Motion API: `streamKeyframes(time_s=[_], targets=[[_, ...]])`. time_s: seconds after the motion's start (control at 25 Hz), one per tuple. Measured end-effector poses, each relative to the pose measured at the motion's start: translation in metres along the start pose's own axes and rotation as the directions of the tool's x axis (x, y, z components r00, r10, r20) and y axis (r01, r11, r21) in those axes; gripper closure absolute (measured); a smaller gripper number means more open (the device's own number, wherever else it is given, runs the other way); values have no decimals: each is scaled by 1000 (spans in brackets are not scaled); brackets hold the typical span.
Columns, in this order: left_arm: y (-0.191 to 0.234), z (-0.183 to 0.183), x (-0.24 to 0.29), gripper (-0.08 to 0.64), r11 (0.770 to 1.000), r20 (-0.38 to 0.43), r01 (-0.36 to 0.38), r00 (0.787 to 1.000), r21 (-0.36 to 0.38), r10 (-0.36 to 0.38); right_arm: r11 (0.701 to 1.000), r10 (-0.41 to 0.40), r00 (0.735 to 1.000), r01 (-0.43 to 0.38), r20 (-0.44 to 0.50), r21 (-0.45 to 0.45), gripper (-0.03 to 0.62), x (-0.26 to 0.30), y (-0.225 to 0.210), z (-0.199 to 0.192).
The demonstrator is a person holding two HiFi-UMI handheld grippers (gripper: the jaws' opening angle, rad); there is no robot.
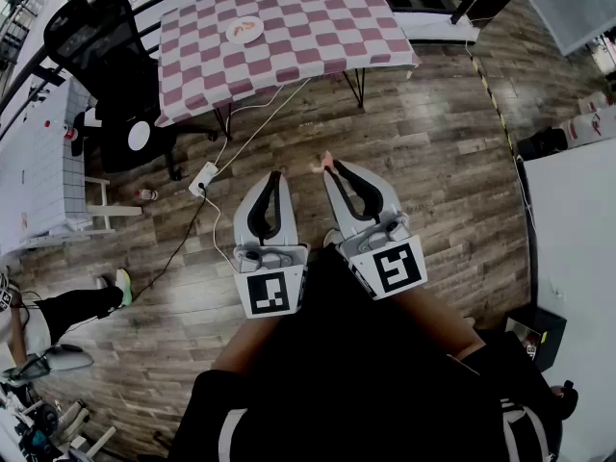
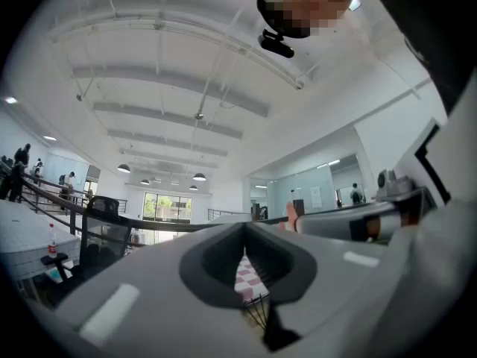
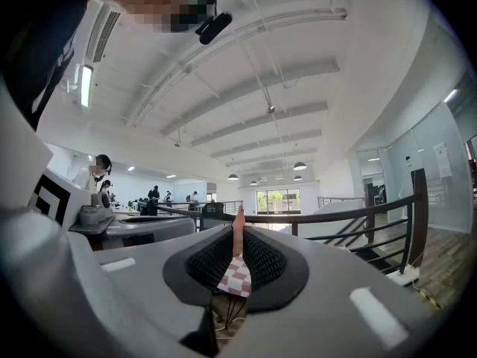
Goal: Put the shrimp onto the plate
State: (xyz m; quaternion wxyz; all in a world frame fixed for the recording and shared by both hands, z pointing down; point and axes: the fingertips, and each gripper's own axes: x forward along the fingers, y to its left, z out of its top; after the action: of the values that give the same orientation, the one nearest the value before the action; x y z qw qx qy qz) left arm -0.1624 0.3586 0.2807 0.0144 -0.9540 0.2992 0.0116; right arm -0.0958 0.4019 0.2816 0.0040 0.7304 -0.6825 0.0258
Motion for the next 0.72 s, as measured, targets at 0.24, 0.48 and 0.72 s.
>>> streamKeyframes(time_s=[0.24, 0.48, 0.72], targets=[[-4, 4, 20, 551, 1000, 44, -30, 999, 4, 29, 999, -31, 999, 30, 30, 24, 543, -6, -35, 3], [-9, 4, 26, 551, 997, 39, -64, 997, 33, 63, 998, -27, 999, 25, 29, 61, 543, -15, -56, -5], [-8, -4, 21, 551, 993, 19, -105, 994, 49, 104, 998, -7, 999, 5, 33, 63, 543, -19, -60, -10]])
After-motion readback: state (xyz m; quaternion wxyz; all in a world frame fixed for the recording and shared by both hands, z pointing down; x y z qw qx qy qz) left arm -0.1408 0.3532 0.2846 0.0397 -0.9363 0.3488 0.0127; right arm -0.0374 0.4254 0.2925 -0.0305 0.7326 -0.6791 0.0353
